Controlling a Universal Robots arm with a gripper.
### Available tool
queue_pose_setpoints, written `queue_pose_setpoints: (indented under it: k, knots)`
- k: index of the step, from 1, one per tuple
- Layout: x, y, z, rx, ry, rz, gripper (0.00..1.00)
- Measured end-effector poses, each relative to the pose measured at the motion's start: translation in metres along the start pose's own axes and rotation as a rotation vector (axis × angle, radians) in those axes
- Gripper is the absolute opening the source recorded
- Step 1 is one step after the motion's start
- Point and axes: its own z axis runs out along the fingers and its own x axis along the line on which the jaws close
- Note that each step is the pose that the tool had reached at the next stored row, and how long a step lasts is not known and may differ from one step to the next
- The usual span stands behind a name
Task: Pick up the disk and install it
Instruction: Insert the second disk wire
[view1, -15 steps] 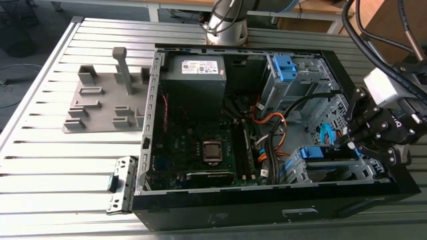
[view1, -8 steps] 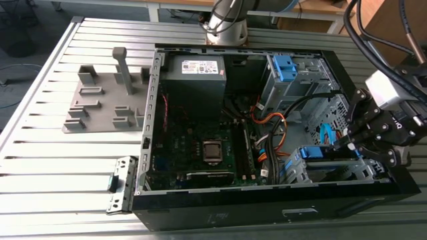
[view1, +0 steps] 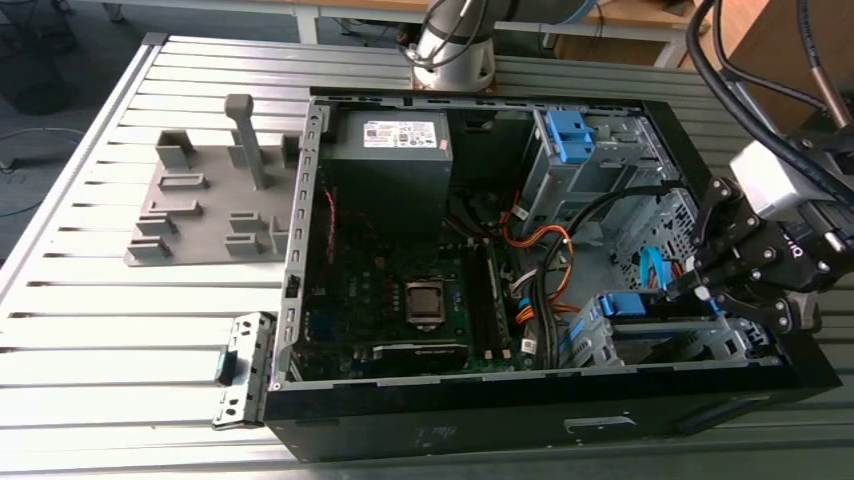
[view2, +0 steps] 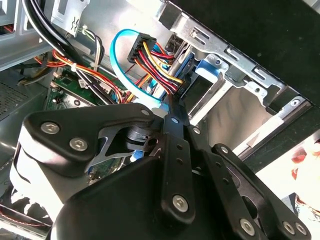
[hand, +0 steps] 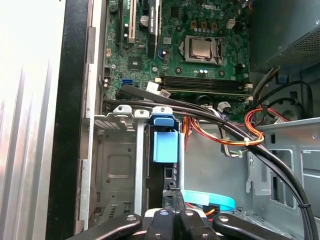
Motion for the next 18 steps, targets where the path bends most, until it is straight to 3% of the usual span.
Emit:
queue_pose_setpoints:
  k: [3, 5, 18]
  knots:
    - [-0.0004, -0.0012, -0.0032, 0.0005, -0.0018, 0.000, 0.11]
    - [-0.0008, -0.0015, -0.0077, 0.0001, 0.0005, 0.000, 0.11]
    - [-0.0031, -0.0050, -0.0285, -0.0020, 0.0004, 0.000, 0.11]
